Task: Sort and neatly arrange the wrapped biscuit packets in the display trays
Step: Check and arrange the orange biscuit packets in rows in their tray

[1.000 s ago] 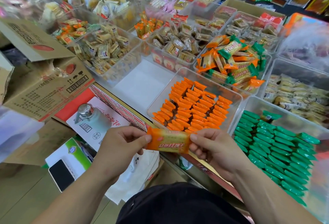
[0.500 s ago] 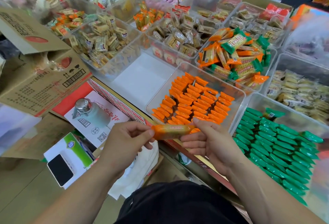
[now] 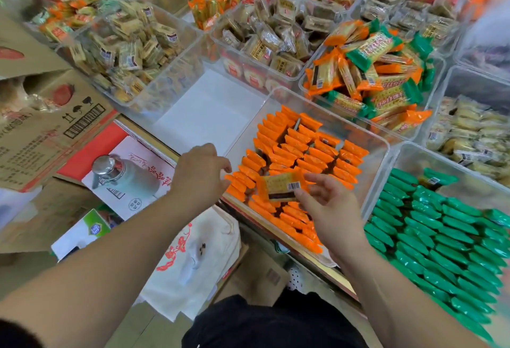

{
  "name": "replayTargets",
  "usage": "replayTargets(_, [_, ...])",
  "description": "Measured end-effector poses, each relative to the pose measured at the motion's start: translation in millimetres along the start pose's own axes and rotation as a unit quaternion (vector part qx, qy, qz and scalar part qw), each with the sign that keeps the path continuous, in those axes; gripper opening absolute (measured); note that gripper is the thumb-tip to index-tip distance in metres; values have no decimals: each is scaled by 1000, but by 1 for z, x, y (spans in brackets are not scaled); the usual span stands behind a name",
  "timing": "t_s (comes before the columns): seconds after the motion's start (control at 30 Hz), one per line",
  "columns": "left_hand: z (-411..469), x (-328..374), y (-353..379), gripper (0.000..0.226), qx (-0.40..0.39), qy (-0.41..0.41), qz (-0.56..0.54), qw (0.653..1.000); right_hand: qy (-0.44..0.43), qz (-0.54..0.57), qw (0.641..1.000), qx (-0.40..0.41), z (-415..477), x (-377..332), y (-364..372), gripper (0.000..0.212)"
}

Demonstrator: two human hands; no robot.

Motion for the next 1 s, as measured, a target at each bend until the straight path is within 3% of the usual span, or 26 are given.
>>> replayTargets(0.13, [36, 37, 21, 17, -58, 144, 238, 959, -60, -39, 997, -27, 4, 0, 8, 20])
replayTargets(0.3, [45, 54, 47, 11, -86, 245, 319, 912, -92, -76, 991, -60, 8, 10, 22, 21])
replayTargets(0.47, [48, 55, 49, 2, -25, 279, 320, 905, -145, -121, 978, -86, 12, 9, 38, 24])
replayTargets(0.73, [46, 61, 36, 24, 67, 297, 269, 914, -234, -154, 960, -24, 13, -12, 40, 19])
replayTargets(1.0, [48, 39, 22, 15, 104, 252, 155, 950, -283, -240, 920, -127, 11, -16, 82, 22])
Point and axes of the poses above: each hand's wrist, its own z-axis towards the middle knuckle, its own y-axis out of the palm, x = y × z, the point moved 10 cm from there along z, towards the middle knuckle, and after that the axes turned 11 degrees about z, right-handed, at the moved point
